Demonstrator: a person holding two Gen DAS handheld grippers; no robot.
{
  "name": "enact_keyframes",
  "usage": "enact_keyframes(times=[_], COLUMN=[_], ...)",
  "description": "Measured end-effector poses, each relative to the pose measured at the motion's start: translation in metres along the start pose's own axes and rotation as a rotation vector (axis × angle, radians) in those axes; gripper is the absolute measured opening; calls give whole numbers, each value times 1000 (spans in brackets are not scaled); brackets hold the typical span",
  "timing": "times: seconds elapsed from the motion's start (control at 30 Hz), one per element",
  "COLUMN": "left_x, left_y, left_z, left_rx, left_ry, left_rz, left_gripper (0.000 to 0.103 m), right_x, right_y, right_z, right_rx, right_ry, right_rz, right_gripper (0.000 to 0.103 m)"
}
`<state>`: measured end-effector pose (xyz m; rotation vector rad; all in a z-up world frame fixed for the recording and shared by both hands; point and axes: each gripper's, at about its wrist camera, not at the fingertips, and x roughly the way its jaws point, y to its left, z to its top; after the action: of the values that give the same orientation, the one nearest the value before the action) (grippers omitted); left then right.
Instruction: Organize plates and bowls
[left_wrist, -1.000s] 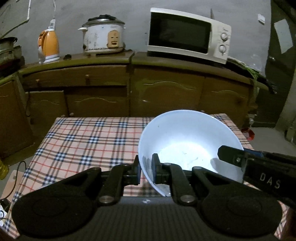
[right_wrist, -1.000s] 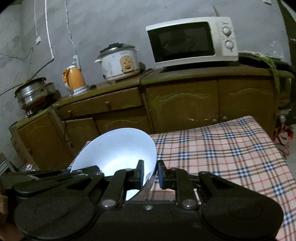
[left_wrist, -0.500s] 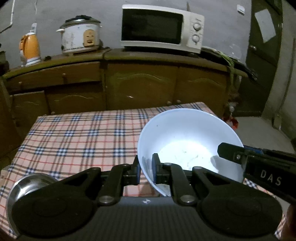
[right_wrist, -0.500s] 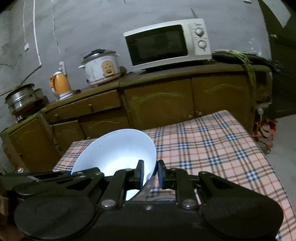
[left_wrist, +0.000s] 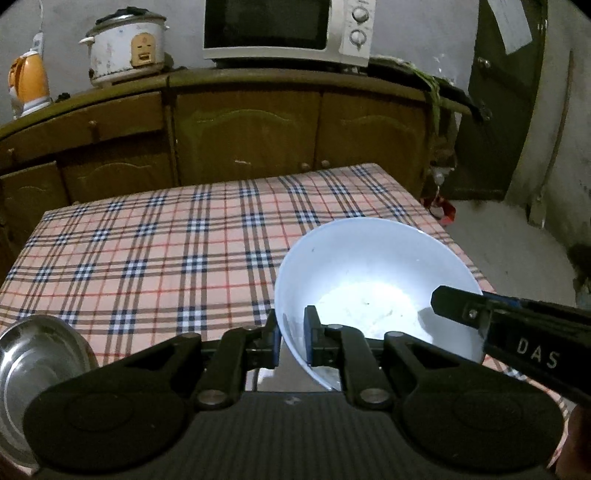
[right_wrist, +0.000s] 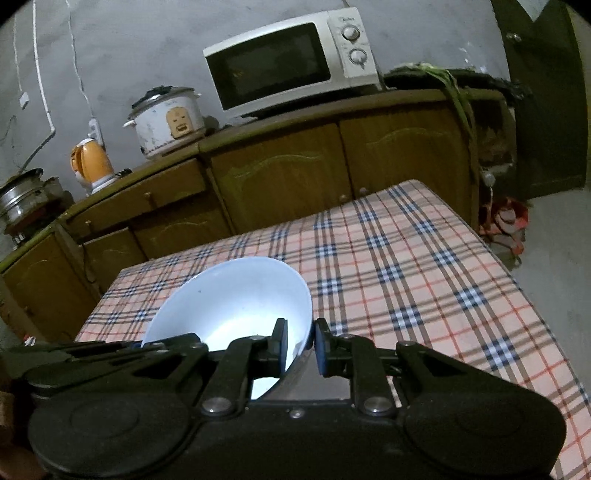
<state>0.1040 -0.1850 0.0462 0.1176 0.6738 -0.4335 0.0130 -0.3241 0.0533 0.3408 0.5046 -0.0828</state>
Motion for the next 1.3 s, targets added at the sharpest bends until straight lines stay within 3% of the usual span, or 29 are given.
enact_keyframes(times=[0.47, 1.3], left_x=[28, 51], left_y=[1, 3], left_z=[-34, -48], left_rx=[14, 20], left_ry=[93, 99], left_rz=[7, -10], left_gripper=[14, 15], right_x=[34, 57], right_y=[-15, -18], right_z=[-42, -60], right_rx=[33, 0], right_ry=[112, 133], right_rz=[-5, -32], right_gripper=[22, 22])
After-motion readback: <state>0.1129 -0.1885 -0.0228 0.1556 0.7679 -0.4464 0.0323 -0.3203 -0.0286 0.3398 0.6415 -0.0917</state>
